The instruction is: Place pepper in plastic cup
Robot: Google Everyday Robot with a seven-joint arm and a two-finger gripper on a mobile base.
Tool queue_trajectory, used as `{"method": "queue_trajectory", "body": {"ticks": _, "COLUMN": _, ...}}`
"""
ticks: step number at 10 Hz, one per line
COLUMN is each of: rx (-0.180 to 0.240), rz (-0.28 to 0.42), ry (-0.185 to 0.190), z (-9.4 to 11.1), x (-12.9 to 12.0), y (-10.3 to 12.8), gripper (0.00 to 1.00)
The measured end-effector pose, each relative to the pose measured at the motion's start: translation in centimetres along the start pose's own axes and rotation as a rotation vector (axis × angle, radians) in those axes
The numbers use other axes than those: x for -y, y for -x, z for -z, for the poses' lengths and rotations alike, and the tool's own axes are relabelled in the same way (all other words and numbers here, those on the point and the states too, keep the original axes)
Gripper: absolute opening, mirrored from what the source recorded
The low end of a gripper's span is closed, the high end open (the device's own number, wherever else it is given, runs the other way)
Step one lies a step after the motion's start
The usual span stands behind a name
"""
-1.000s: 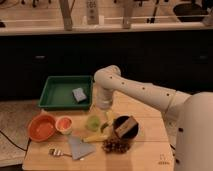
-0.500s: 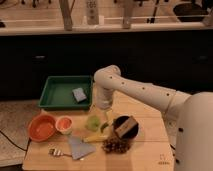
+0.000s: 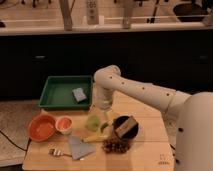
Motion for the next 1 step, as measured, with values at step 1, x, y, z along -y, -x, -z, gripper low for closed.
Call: {"method": "queue_trajectory", "body": {"ticks": 1, "rx": 0.0, "rz": 0.0, "ry": 0.0, "z": 0.0, "x": 0.0, "y": 0.0, "gripper": 0.8}}
